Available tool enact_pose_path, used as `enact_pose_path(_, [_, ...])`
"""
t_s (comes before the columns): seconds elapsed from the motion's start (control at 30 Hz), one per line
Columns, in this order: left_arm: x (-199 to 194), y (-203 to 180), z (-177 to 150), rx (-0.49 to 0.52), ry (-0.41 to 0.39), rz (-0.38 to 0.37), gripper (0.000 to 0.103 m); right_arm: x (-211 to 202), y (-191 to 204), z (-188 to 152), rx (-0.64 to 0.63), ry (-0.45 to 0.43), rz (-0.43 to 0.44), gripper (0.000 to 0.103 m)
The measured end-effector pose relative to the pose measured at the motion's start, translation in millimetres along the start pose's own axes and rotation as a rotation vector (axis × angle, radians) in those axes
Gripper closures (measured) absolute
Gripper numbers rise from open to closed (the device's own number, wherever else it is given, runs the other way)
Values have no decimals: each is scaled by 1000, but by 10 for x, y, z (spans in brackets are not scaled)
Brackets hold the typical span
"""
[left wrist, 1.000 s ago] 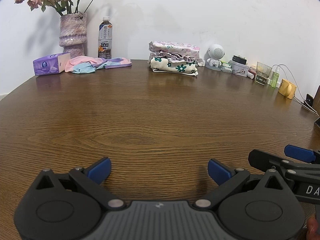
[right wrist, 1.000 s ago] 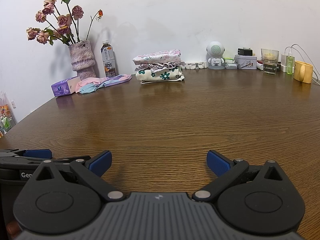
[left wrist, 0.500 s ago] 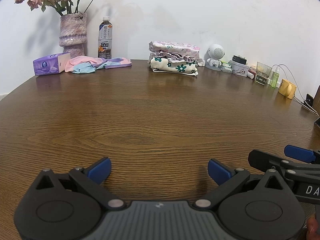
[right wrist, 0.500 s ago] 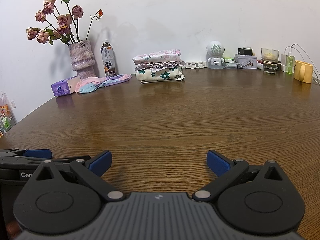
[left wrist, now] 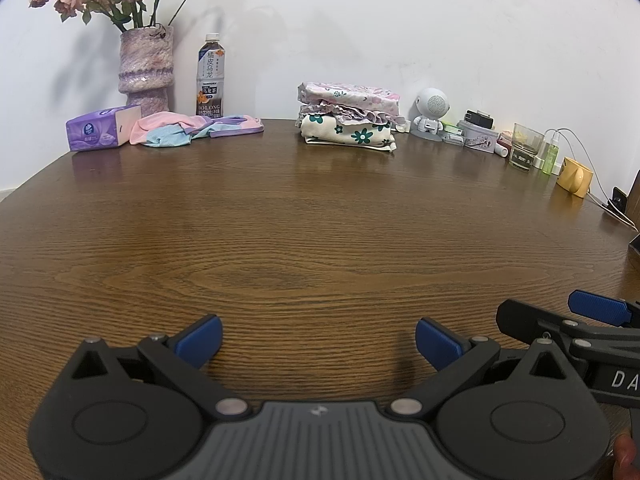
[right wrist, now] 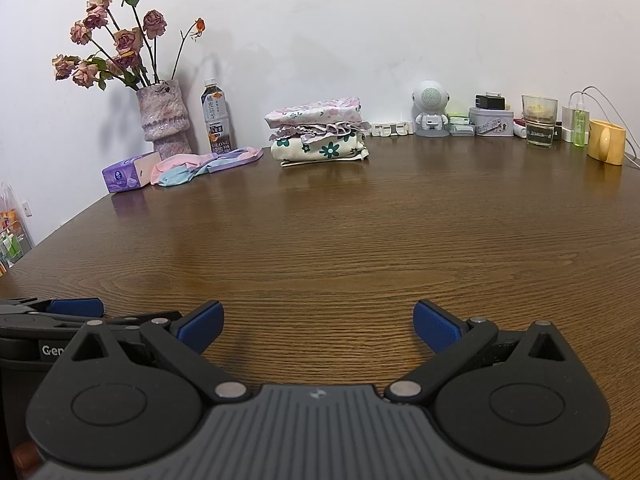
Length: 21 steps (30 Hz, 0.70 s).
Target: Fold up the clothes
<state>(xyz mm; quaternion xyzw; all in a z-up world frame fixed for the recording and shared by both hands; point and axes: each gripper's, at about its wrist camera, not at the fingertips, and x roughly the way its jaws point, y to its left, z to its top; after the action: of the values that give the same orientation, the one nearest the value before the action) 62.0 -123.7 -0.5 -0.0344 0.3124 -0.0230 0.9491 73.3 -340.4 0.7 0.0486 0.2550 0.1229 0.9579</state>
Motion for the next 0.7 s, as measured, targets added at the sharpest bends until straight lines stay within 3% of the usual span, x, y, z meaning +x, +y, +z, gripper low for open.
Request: enact_pose_path(0.7, [10,-28,1,9,4,11,0,5,-2,4,5,-1,9,0])
